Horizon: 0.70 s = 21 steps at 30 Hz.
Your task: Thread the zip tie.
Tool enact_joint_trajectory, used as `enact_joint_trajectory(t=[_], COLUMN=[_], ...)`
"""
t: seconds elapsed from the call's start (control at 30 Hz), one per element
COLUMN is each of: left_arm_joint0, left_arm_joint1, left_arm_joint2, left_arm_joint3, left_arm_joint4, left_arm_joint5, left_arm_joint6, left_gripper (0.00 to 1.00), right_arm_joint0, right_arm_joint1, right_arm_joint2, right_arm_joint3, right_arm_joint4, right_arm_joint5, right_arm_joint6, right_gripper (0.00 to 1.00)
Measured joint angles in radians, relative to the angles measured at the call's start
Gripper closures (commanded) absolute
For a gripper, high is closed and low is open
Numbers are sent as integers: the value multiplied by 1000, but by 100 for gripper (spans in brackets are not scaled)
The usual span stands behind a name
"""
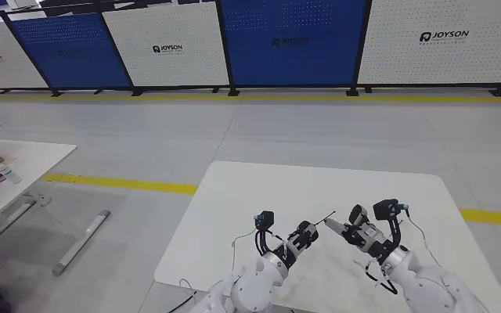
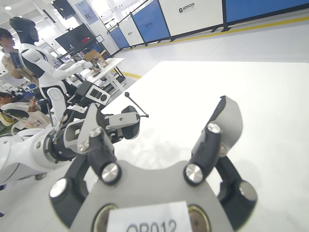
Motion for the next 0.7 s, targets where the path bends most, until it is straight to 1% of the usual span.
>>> enact_joint_trajectory(t=[0.27, 0.7], left_arm_joint0=[2, 0], left_arm_joint1=[-1, -3], left_arm_joint2=[5, 17], left_arm_joint3=[-1, -1], left_arm_joint4=[5, 25], left_arm_joint5=[0, 1], left_arm_joint6=[-2, -6], left_gripper=[100, 100], right_arm_joint0=[-1, 9], right_arm_joint1=[4, 17], right_arm_joint2=[-17, -33], right_arm_joint3=[-8, -22], right_arm_joint4=[-45, -29], right_arm_joint5=[0, 0], right_arm_joint6=[22, 48], right_gripper=[100, 100])
